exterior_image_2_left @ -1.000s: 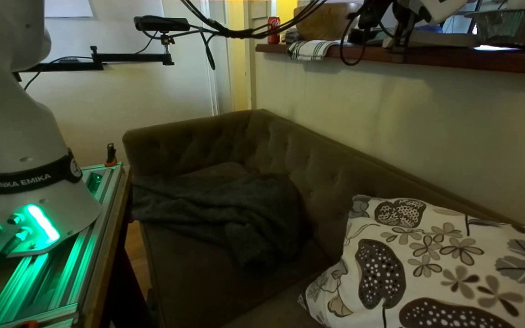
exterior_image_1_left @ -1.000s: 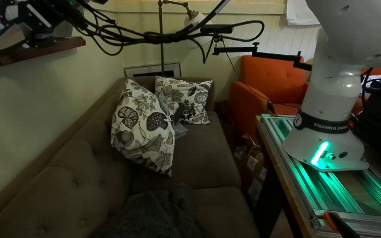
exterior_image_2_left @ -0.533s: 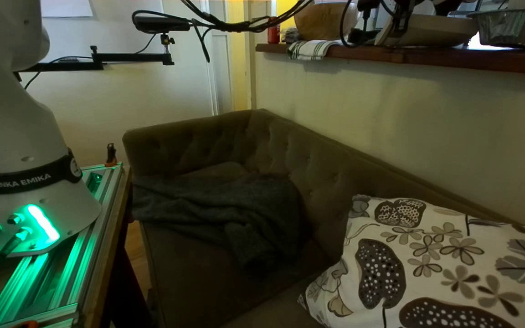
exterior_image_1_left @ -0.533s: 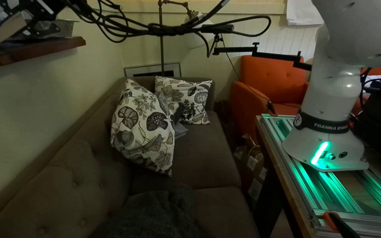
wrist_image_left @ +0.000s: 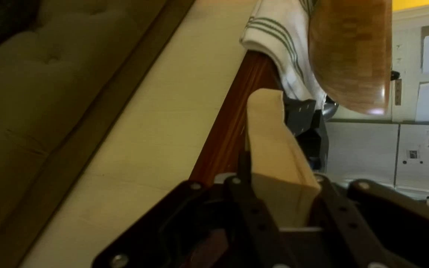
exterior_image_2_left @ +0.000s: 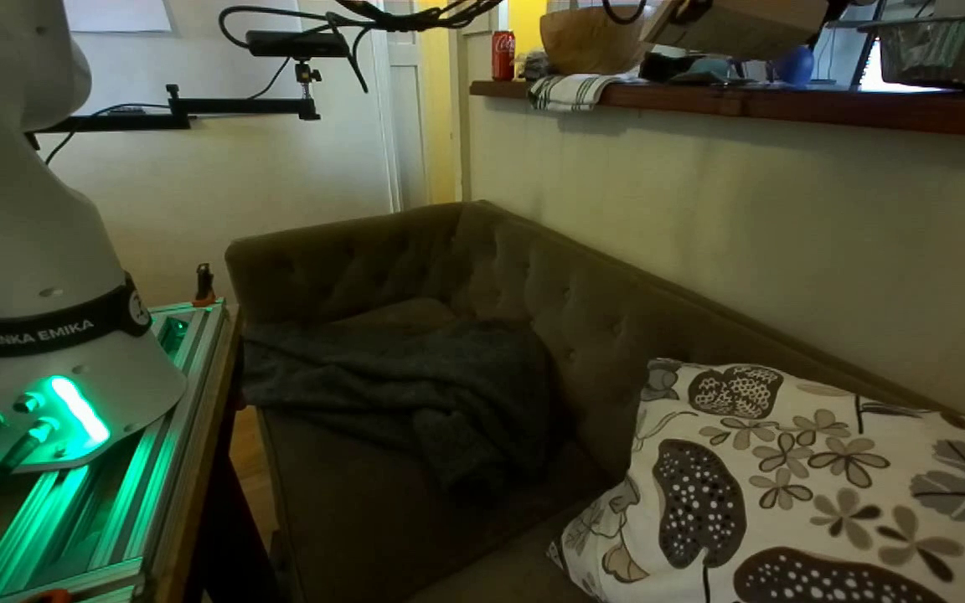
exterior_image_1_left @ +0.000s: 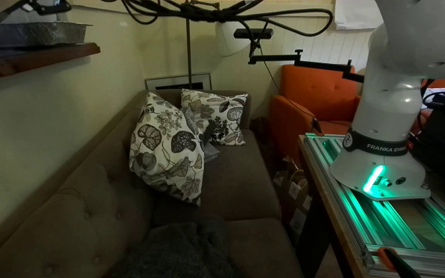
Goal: Pick up the book from the counter and place it on the right side of the sofa.
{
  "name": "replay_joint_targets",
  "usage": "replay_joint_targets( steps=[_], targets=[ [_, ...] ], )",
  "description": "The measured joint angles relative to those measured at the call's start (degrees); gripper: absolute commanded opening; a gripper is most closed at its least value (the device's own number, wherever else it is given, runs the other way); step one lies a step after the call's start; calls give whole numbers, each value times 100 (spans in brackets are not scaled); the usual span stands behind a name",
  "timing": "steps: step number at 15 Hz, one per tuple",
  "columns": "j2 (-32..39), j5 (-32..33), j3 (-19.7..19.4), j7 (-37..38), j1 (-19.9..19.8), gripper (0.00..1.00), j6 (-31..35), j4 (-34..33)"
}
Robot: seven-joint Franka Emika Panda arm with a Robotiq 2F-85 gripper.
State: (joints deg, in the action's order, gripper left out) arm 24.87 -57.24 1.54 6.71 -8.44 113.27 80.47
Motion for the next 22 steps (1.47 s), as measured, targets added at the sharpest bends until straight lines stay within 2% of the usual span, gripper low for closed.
replay_joint_targets(
  steps=[6,11,14,22],
  targets=[
    [-1084,267,-549,598,-48,6,-1296,925],
    [-1854,712,-1050,719,-125,6,-1114,1900],
    [-2037,812,-1278,627,-230,6,-420,2472],
    [-1856,484,-1531,95,-468,6,2545,3750]
  ],
)
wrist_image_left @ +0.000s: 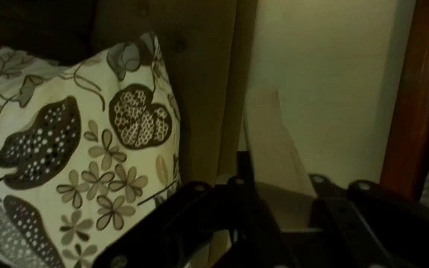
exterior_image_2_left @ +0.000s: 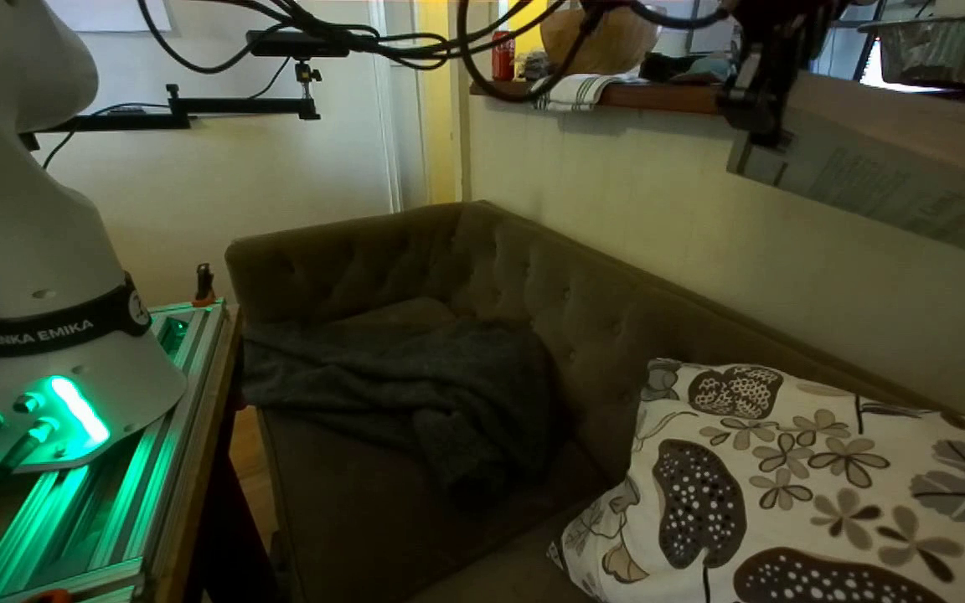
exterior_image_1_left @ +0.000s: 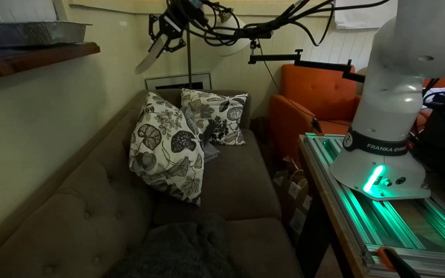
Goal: Pick up the book from the counter and place it on the right side of the sofa.
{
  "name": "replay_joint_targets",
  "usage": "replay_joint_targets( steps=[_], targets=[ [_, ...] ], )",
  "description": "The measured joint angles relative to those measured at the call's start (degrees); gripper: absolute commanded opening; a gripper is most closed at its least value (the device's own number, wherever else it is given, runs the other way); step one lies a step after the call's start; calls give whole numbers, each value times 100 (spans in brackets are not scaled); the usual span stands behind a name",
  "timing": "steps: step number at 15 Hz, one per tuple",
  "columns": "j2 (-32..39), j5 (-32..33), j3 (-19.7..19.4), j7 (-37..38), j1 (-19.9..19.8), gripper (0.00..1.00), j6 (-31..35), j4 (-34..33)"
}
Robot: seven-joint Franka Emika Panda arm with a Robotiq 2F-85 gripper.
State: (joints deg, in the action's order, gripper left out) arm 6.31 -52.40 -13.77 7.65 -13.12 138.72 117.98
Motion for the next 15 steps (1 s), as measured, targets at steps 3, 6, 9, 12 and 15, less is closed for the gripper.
replay_joint_targets(
  steps=[3,6,9,12,15],
  targets=[
    [205,-177,-150,-83,-197,25,805,81],
    [289,-208,-179,-96,-292,6,913,54],
    [319,-211,-151,-95,-284,6,929,42],
    [563,-424,-141,-91,-322,6,1044,-113],
    [1160,-909,-150,-49,-537,6,1265,-633]
  ],
)
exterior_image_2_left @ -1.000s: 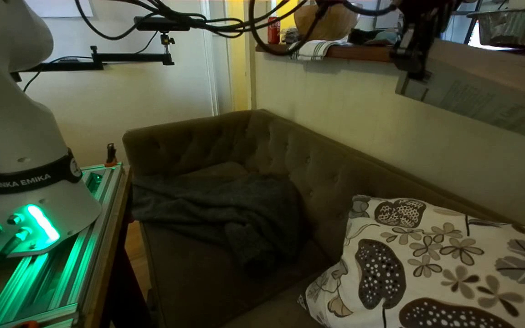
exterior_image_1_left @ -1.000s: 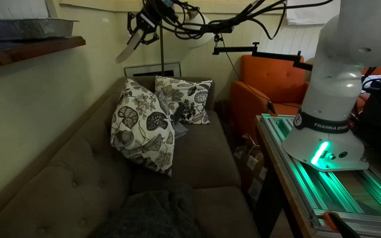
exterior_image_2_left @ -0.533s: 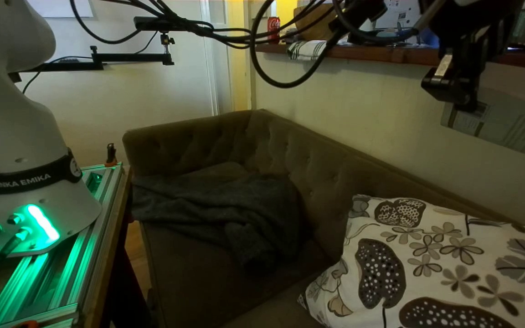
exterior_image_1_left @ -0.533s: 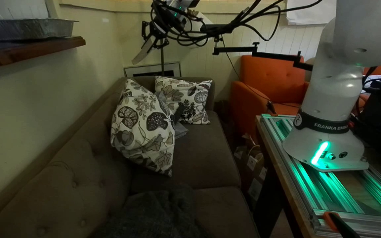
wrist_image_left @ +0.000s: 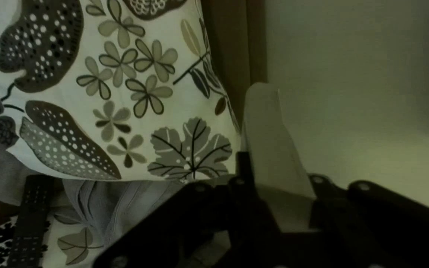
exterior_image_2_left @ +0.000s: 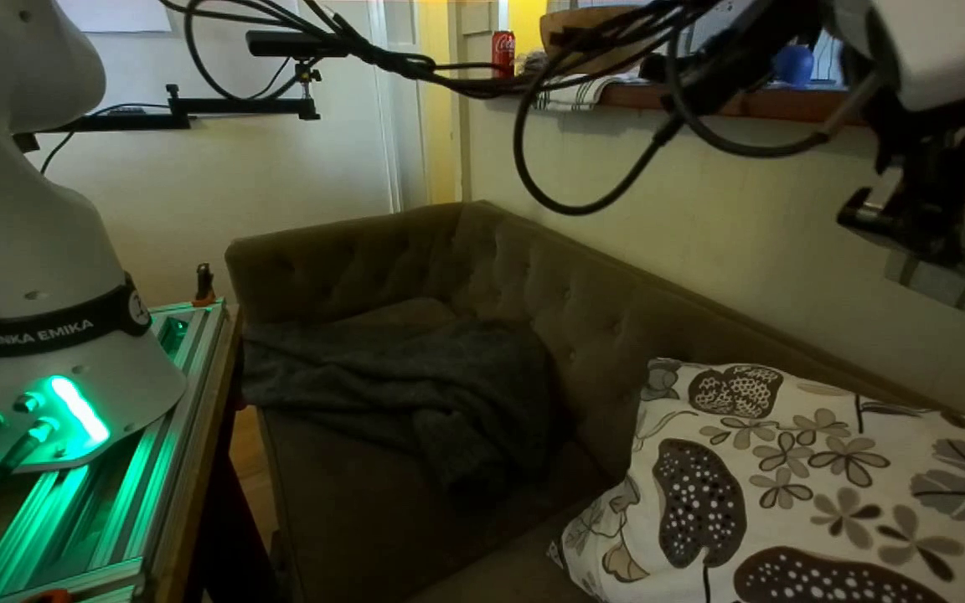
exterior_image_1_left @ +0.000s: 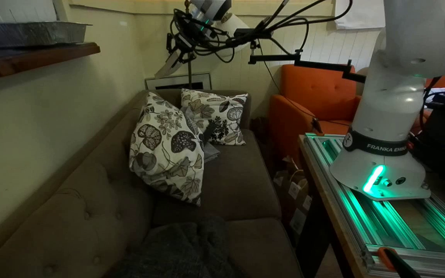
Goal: Pick up the book from the counter and place it on the right side of the sofa.
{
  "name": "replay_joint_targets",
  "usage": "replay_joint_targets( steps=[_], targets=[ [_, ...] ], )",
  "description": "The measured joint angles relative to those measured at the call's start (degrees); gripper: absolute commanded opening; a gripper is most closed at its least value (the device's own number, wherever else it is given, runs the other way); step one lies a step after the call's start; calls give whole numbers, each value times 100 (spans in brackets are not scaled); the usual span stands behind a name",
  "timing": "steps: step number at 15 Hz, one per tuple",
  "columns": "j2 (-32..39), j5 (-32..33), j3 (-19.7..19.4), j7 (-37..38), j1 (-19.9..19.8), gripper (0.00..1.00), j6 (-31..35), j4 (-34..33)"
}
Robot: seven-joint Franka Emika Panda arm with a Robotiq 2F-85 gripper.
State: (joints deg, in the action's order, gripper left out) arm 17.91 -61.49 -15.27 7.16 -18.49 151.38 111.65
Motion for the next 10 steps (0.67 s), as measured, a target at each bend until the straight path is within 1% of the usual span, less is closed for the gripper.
replay_joint_targets(
  steps=[1,3,6,8,9,10],
  targets=[
    [244,-140,-3,50,-94,6,69,-252],
    [766,-205,-27,335,-287,6,163,-831],
    [1544,-196,-78,998,-515,6,183,-1747],
    [2034,-141,-124,1543,-586,6,195,-2329],
    [2276,-79,-154,1837,-600,25,197,-2605],
    [2510,48,-203,2161,-598,25,197,-2865]
  ],
)
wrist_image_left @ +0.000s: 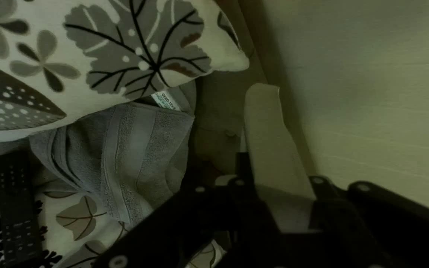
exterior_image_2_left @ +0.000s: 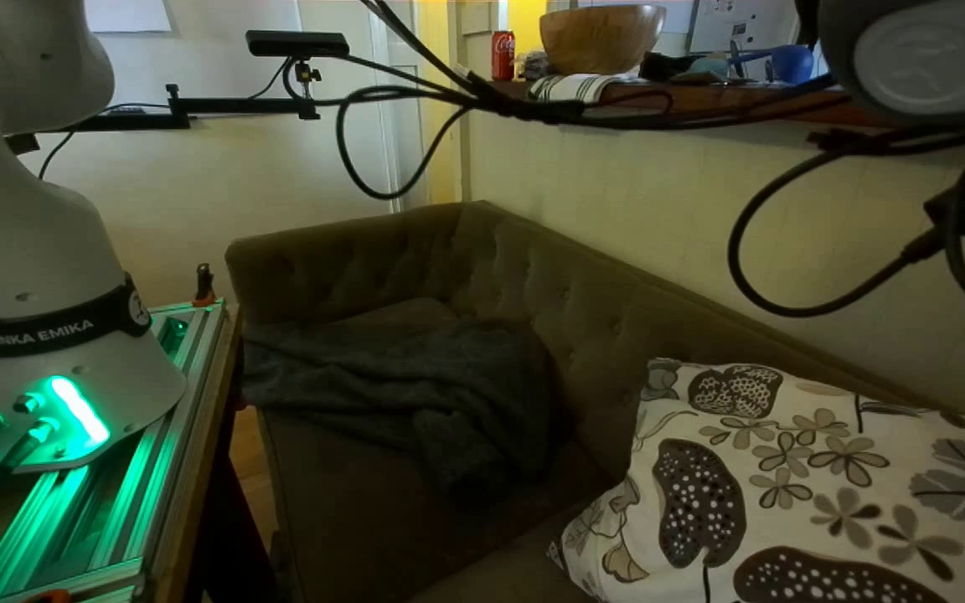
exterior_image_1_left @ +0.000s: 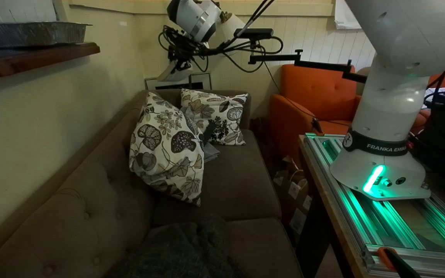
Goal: Pick up the book from the counter and place it on the right side of the sofa.
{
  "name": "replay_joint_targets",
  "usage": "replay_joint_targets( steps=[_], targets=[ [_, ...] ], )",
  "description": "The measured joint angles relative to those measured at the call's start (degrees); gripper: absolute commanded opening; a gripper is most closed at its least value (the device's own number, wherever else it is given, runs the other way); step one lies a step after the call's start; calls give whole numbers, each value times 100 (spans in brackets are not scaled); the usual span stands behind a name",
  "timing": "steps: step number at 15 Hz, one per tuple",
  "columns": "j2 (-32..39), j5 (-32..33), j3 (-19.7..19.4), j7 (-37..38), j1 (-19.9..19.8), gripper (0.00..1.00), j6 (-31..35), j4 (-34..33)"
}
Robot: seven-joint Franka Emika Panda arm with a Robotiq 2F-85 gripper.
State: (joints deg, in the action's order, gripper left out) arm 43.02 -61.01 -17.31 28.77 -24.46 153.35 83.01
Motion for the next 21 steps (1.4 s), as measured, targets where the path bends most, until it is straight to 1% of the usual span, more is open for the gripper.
replay_joint_targets(
  steps=[1,3,4,6,10,12,14,18,21],
  targets=[
    [213,132,-47,276,4,25,0,-231],
    [478,176,-89,467,7,25,0,-512],
    [530,178,-97,492,8,6,0,-572],
    [554,178,-84,508,-6,6,-2,-605],
    [755,30,385,490,-281,6,3,-667],
    [993,14,528,494,-355,6,54,-808],
    [1311,-21,648,484,-411,6,301,-1056],
    [2026,-93,815,454,-547,6,837,-1766],
    [2516,-92,842,499,-656,6,873,-2274]
  ],
)
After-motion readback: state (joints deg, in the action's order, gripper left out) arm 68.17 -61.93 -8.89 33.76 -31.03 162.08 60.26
